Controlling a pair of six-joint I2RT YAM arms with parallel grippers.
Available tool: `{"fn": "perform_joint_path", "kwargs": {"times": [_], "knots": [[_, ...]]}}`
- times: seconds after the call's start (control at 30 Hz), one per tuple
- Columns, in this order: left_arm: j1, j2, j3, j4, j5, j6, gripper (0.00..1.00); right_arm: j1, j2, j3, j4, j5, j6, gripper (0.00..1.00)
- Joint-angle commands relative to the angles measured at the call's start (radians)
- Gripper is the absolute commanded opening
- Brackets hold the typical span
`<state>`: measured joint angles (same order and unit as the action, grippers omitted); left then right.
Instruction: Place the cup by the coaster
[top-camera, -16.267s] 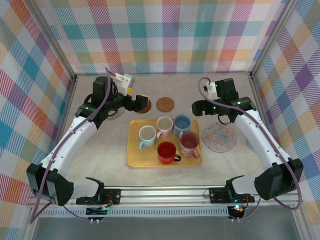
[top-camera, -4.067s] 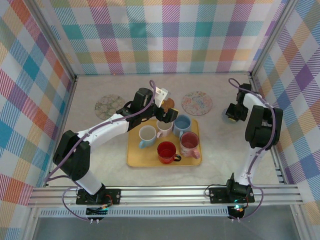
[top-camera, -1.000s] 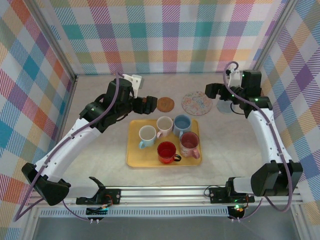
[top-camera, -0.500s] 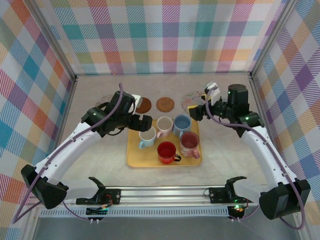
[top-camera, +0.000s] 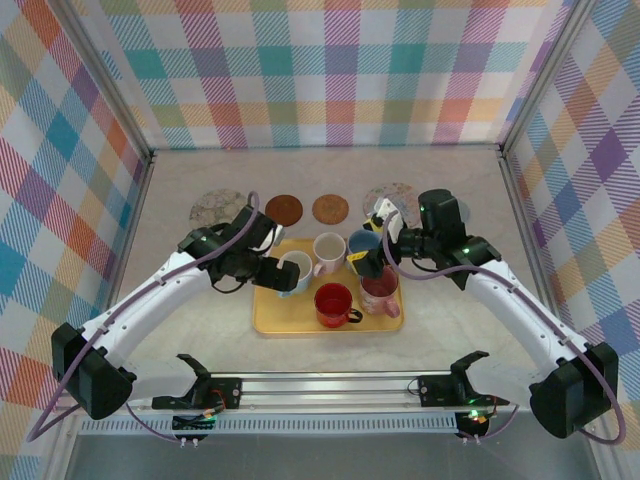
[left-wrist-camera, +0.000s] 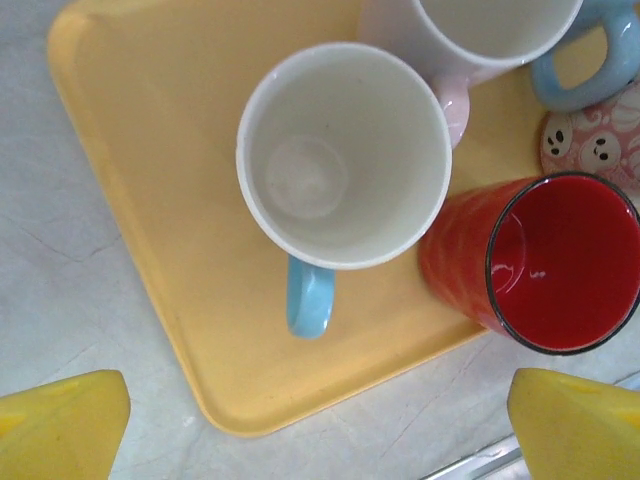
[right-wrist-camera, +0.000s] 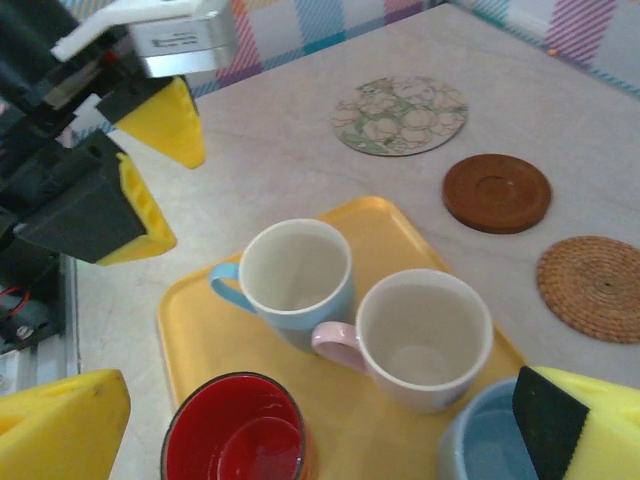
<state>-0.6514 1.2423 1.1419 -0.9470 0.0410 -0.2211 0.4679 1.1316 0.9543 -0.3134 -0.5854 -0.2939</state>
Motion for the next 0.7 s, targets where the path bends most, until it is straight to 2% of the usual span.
{"fn": "perform_joint_path", "kwargs": {"times": [0.0,0.23,0.67], "knots": [[-0.013,0.019,-0.039,-0.012,0.036,-0.016,0.95,0.022,0.019,-0.002,0.024,-0.060,-0.034,0.99],[-0.017,0.066,-0.112,0.095,0.066,-0.027,0.91,0.054,0.028,-0.026,0.051,-0.050,-0.027,0.99],[-0.021,0.222,-0.102,0.140,0.067,0.030,0.85,0.069,0.056,-0.055,0.067,-0.037,-0.008,0.99]]}}
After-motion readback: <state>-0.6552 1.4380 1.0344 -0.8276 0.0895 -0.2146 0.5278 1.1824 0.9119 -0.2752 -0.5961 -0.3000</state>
